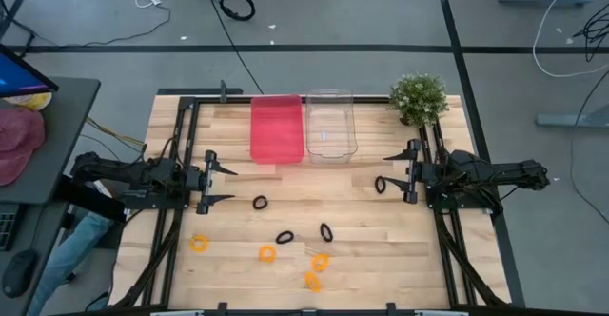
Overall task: Sort spring keychains
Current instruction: Put the black spring keychain into the transparent bin
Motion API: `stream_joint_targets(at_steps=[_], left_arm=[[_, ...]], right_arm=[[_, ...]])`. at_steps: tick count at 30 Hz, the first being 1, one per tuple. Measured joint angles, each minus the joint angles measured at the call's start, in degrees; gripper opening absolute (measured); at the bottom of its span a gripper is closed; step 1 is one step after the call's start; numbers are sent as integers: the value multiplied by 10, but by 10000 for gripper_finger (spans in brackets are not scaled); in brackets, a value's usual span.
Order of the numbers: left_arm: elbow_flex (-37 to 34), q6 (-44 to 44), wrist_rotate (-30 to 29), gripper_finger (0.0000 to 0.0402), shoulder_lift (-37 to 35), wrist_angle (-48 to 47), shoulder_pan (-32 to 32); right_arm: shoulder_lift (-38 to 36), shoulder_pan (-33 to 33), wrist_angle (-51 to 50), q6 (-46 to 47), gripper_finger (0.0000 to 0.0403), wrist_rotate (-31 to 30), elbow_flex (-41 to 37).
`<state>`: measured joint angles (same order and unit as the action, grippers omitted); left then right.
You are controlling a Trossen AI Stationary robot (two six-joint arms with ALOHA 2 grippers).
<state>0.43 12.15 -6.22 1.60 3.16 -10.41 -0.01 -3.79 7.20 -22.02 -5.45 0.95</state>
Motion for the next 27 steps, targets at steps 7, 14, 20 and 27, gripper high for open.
stream_joint_targets(at_steps=[7,14,20,27], left_arm=[[0,0,0,298,0,0,0],[0,0,0,298,0,0,0],[0,0,0,298,0,0,0],[0,0,0,298,0,0,0]], right_arm=[[0,0,95,-22,257,0,0],[0,0,170,19,257,5,0],[0,0,190,18,257,5,0],[0,0,255,25,257,5,0]])
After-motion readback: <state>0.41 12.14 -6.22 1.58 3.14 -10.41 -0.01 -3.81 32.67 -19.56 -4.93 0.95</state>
